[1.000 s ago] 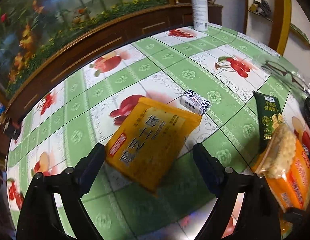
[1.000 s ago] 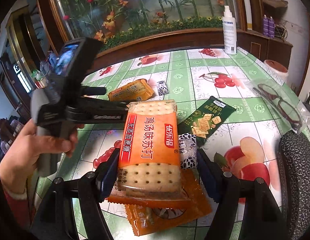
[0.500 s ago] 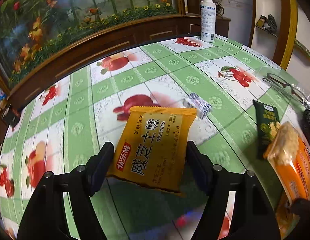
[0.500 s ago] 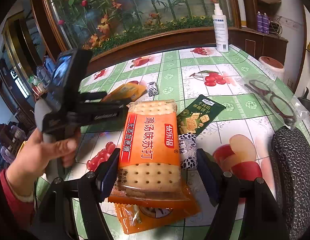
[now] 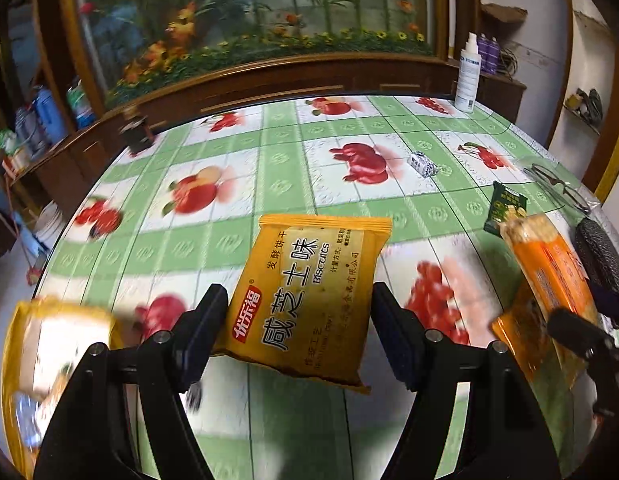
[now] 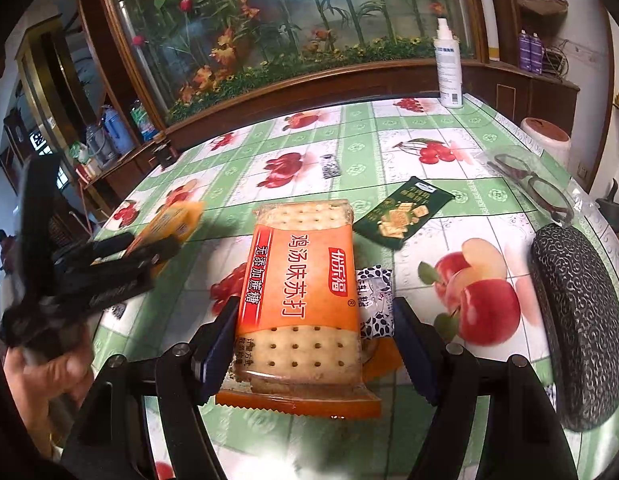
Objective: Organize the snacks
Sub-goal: 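Carry the yellow bag and orange cracker pack over the tray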
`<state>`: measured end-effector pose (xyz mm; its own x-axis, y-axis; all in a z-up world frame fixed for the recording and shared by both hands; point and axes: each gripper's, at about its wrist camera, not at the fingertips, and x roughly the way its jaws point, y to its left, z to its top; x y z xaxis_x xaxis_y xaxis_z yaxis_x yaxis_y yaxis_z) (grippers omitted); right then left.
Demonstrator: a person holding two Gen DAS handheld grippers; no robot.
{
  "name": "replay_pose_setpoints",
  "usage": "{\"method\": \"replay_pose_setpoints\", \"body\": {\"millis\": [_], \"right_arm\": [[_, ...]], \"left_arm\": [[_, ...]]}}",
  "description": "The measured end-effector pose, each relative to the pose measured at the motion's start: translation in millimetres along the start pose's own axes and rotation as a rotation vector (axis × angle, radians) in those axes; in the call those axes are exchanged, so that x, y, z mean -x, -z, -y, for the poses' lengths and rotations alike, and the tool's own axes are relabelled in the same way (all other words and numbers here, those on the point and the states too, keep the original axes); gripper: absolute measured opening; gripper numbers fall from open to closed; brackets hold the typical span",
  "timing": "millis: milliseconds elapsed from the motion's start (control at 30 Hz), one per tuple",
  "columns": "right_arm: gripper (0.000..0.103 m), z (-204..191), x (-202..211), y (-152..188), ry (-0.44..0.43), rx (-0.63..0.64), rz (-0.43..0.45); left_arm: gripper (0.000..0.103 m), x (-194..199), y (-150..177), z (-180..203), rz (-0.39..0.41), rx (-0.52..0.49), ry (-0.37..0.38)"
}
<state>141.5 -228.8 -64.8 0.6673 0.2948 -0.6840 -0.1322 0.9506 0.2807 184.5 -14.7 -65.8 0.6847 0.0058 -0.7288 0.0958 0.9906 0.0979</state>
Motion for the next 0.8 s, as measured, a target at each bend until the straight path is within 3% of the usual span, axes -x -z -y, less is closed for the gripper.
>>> {"method": "replay_pose_setpoints", "body": {"millis": [233,433,800], "right_arm": [[0.075,-37,29,10,-0.010,0.075,0.032],[0.074,-86,53,20,-0.004,0.194,0.069],[0.074,-172,71,37,-0.025,0.379,0.101]], "left_arm": [[0.072,76,38,-28,0.087,0.083,-0.037],[0.072,129,67,-65,0.148,0.126,-0.123],[0.072,168,120,-128,0.144,0.207,-0.241]]}}
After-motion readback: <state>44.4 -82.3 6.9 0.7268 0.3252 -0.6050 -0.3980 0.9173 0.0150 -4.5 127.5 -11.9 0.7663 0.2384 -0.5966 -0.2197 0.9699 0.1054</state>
